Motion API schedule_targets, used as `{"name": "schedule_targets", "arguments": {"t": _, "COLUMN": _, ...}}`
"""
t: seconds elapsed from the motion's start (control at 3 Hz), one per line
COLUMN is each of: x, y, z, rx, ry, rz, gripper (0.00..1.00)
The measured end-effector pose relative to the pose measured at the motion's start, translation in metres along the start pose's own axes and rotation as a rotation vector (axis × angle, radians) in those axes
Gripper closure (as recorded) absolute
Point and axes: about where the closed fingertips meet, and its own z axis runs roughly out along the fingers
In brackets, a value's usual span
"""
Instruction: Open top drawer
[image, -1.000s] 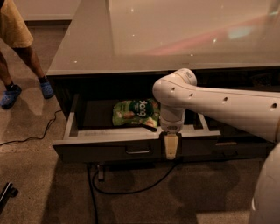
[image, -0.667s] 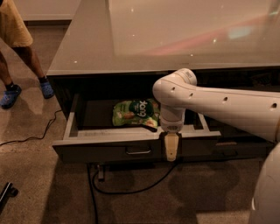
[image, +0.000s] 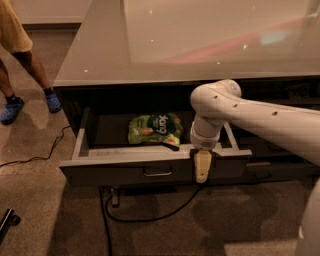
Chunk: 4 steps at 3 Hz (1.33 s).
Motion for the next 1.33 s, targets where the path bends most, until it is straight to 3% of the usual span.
{"name": "schedule_targets", "arguments": {"t": 0.33, "x": 0.012, "y": 0.010, "z": -0.010, "rx": 0.000, "ry": -0.037, "rz": -0.035, "gripper": 0.00}}
{"name": "schedule_targets", "arguments": {"t": 0.67, "x": 0.019, "y": 0.018, "z": -0.020, "rx": 0.019, "ry": -0.031, "rz": -0.044, "gripper": 0.18}}
{"name": "schedule_targets", "arguments": {"t": 1.33, "x": 0.026, "y": 0.031, "z": -0.036, "rx": 0.053, "ry": -0.018, "rz": -0.045, "gripper": 0.65}}
